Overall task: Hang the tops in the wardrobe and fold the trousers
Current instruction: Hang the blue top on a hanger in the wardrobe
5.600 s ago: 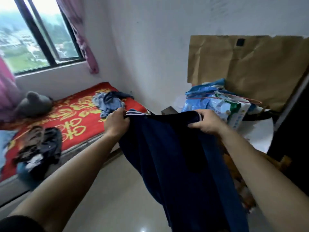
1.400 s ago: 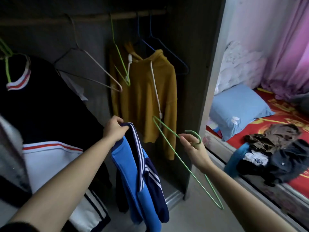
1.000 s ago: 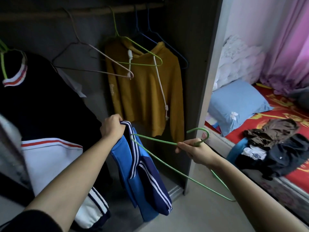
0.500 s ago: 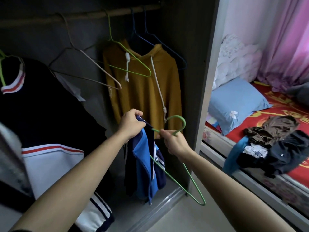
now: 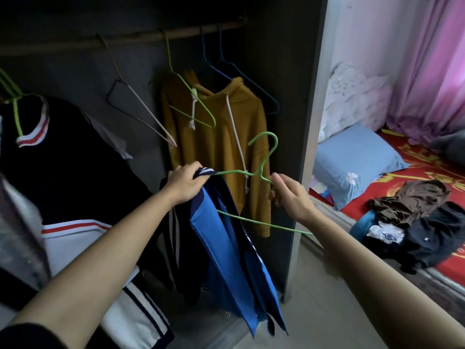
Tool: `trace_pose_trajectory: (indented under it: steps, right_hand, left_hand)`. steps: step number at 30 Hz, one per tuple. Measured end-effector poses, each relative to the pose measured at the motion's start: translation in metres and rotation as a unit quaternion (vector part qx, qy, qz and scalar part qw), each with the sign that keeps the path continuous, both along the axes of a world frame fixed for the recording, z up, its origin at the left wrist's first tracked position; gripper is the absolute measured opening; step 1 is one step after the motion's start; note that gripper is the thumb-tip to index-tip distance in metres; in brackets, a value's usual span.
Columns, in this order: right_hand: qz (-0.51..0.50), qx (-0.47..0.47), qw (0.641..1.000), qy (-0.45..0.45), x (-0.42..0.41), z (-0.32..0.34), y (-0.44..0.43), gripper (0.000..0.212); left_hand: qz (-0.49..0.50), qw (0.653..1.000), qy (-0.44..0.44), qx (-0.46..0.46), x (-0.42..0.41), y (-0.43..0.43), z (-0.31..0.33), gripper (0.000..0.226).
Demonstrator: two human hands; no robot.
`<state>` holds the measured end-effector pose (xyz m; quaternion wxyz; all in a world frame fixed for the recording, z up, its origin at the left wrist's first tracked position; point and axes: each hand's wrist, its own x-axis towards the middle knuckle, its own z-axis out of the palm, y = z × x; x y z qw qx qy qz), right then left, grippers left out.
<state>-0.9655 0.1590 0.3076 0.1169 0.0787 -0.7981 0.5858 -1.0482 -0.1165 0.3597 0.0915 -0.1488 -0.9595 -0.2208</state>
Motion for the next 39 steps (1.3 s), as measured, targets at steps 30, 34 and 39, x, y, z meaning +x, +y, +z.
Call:
trace_pose_trajectory:
  steps: [30, 34, 39]
  right_hand:
    - [-0.229, 0.355, 0.88, 0.216, 0.006, -0.075, -0.014, 0.047]
    - [-0.111, 0.392, 0.909, 0.082, 0.004, -0.095, -0.023, 0.035]
    - [-0.017, 0.396, 0.912, -0.105, -0.013, -0.111, -0.047, 0.045]
  left_hand:
    - [-0.025, 0.97, -0.024, 0.24, 0.004, 0.06, 0.001, 0.021]
    - [-0.037, 0.961, -0.02, 0.272, 0.0, 0.061, 0.013, 0.015]
    - [-0.08, 0.953, -0.016, 0.291, 0.004, 0.072, 0.025, 0.018]
